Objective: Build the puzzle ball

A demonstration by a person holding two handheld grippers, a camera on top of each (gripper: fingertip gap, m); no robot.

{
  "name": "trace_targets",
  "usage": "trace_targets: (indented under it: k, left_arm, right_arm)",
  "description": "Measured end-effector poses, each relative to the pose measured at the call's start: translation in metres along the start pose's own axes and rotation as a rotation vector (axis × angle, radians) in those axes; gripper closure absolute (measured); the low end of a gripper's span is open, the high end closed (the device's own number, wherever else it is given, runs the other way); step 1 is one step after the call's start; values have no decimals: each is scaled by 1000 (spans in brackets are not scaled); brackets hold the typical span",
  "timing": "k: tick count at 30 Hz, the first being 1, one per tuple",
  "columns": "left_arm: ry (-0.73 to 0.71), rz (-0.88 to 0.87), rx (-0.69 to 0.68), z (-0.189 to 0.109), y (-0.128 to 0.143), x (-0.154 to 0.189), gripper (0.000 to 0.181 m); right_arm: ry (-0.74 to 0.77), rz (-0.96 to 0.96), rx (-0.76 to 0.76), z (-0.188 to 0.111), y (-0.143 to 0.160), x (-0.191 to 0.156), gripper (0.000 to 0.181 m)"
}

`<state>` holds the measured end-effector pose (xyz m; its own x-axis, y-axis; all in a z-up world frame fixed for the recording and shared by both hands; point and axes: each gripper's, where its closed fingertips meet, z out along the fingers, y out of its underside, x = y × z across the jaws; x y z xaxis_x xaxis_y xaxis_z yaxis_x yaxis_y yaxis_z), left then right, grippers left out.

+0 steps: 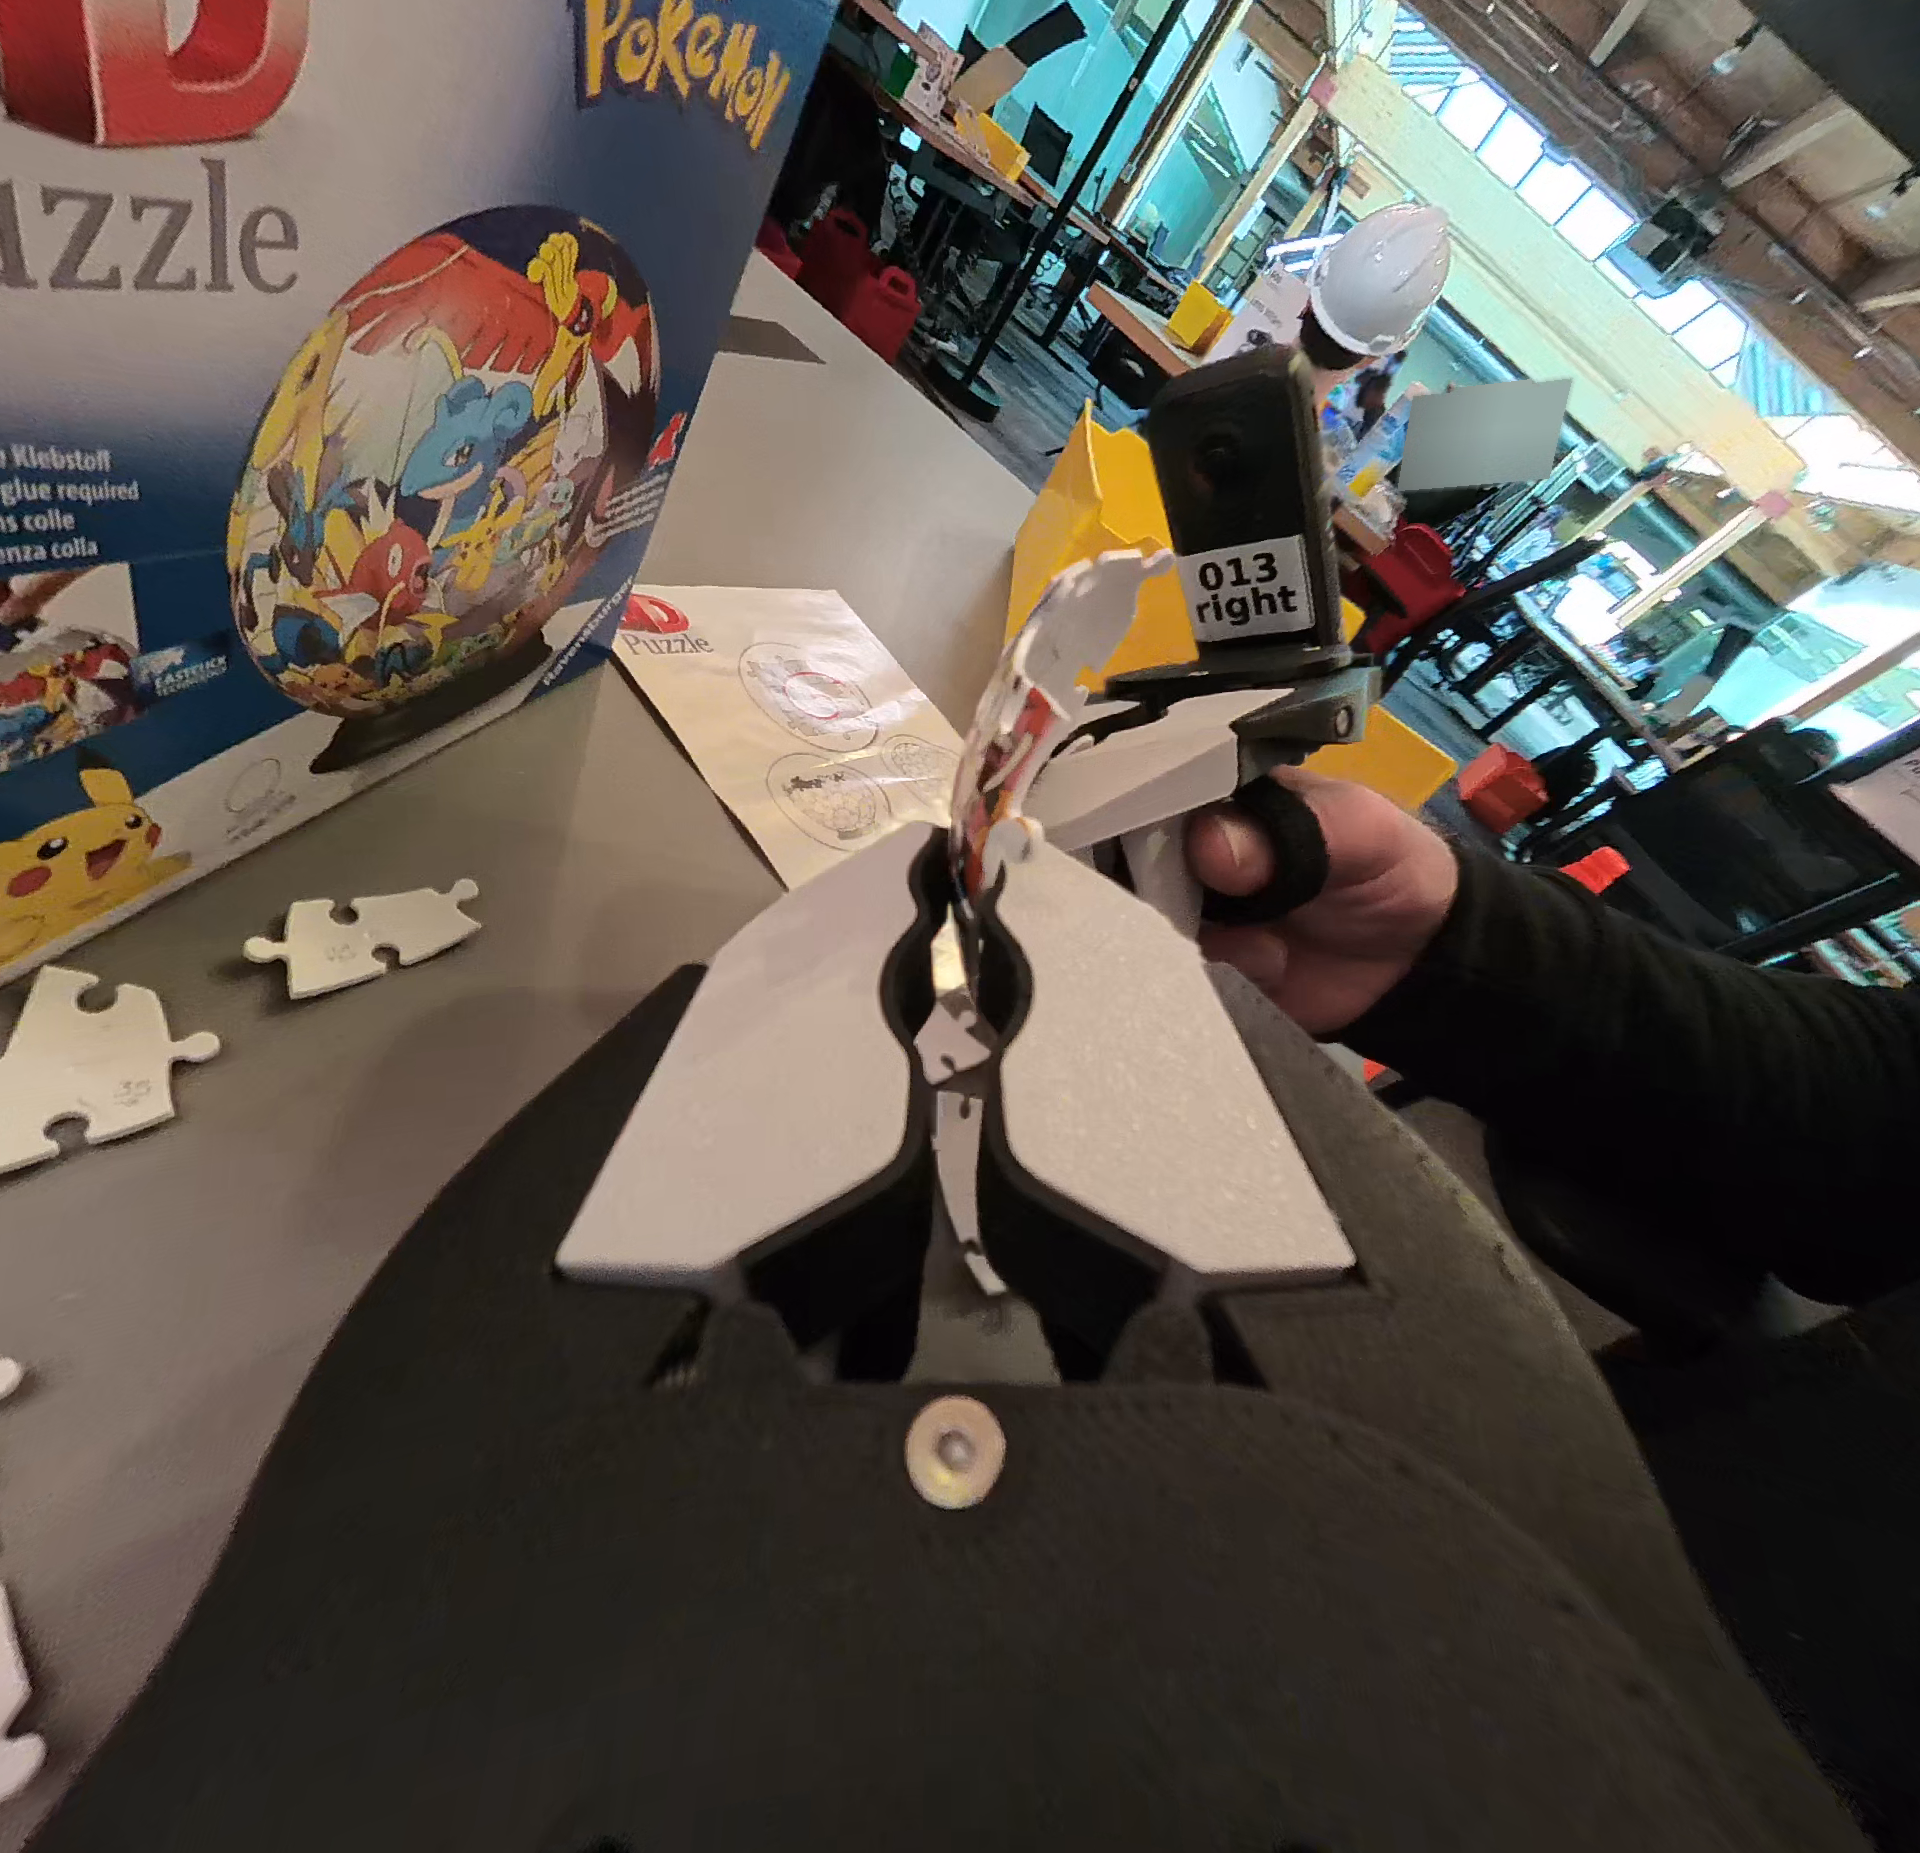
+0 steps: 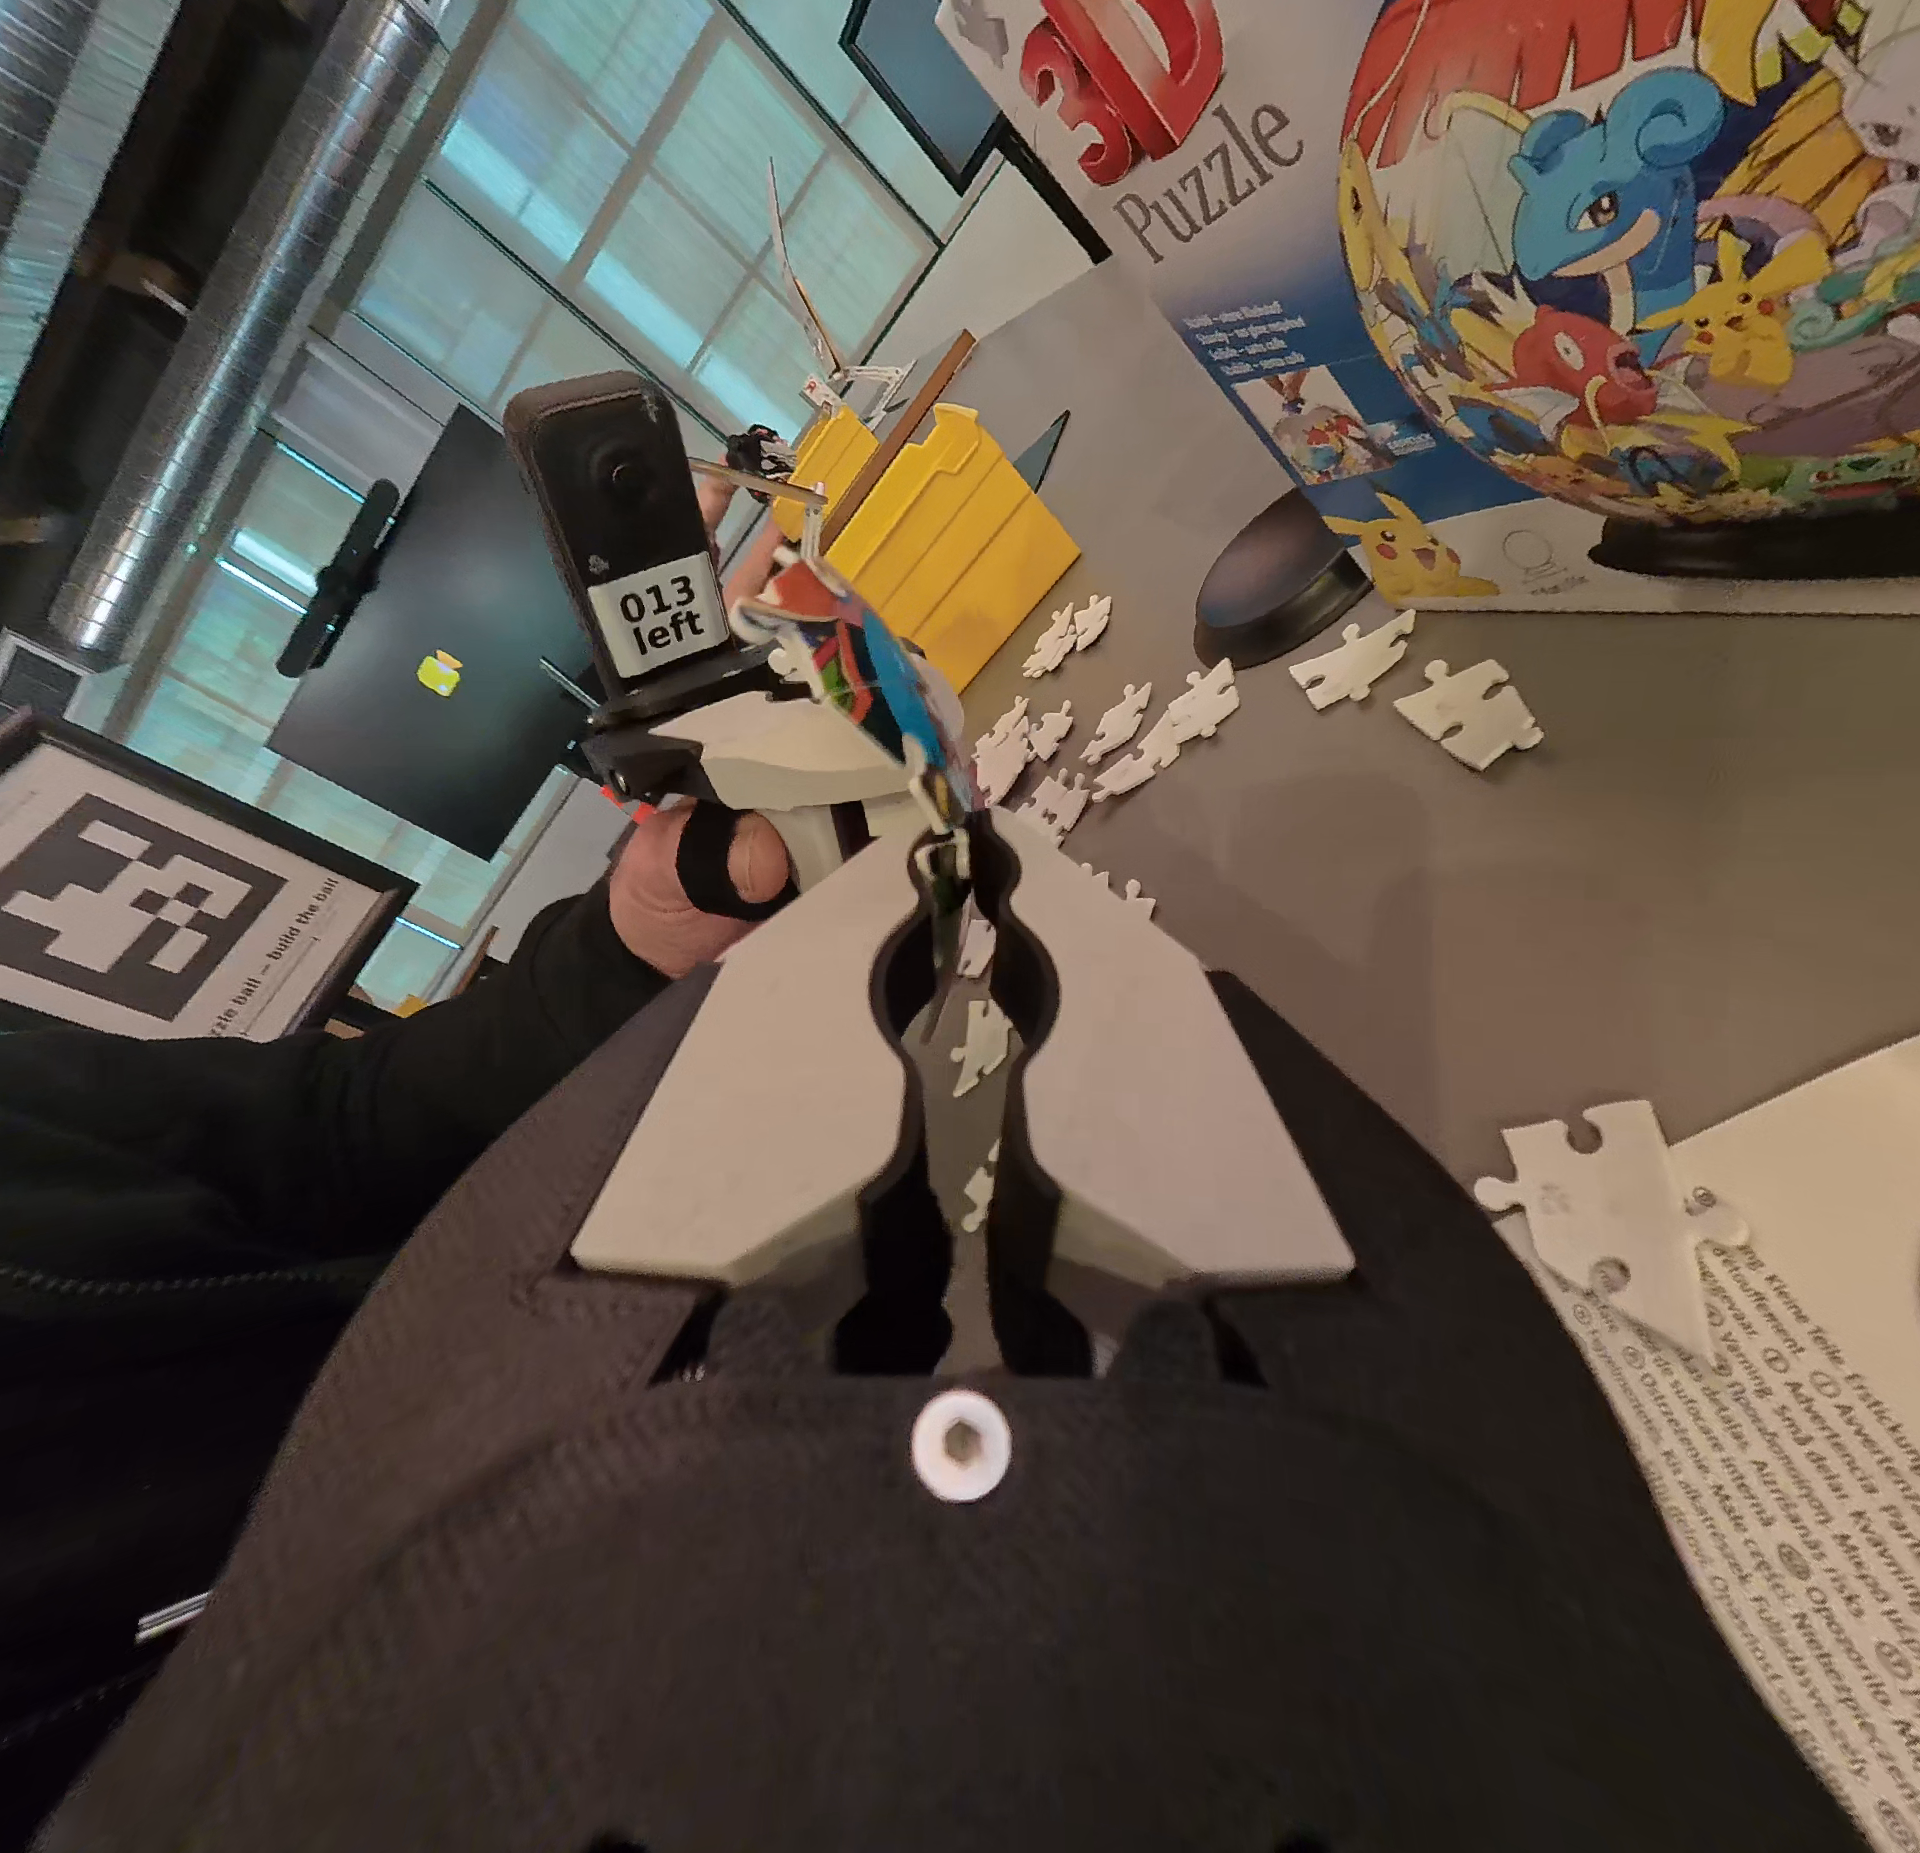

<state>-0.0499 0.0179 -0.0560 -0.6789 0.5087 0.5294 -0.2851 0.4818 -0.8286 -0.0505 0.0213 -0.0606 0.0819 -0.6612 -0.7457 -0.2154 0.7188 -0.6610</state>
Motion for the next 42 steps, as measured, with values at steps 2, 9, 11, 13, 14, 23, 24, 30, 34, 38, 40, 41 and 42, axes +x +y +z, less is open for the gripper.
trace_targets:
  k: [2, 9, 11, 13, 14, 23, 24, 30, 34, 38, 40, 41, 42]
  left_arm:
    - [-6, 17, 1, 1, 1, 1, 179]
    - [-39, 91, 5, 2, 3, 3, 179]
    - [-41, 83, 6, 2, 4, 1, 179]
    - [-26, 52, -3, 2, 5, 0, 179]
    - [-12, 33, -10, 2, 6, 0, 179]
    - [24, 11, 26, -2, 0, 1, 179]
    - [24, 11, 34, -3, -1, 1, 179]
    - [35, -10, 62, -7, -5, -1, 179]
    - [50, -11, 65, -7, -4, 1, 179]
    - [57, 11, 52, -8, -3, 2, 179]
    - [68, 26, 37, -9, -2, 4, 179]
    - [78, 28, 27, -9, -1, 4, 179]
    - [86, 31, 14, -9, 0, 5, 179]
  right_arm:
    - [-5, 20, -7, -1, 1, 0, 181]
    - [-37, 101, -3, -3, 2, 1, 180]
    - [-32, 100, -4, -3, 2, 2, 181]
    - [-24, 80, -14, -2, 3, 3, 181]
    - [-15, 58, -19, -2, 4, 3, 181]
    - [32, -59, -24, -3, 0, 2, 177]
    - [39, -61, -28, -4, 0, 3, 173]
    - [16, -72, -19, -8, -3, -2, 176]
    - [-15, -47, -7, -9, -4, -4, 179]
    - [-34, -35, -24, -9, -2, -6, 177]
    - [-31, -48, -33, -9, -1, -7, 180]
    - [-30, -56, -44, -9, 0, -7, 181]
    - [-32, -61, -53, -9, 1, -8, 181]
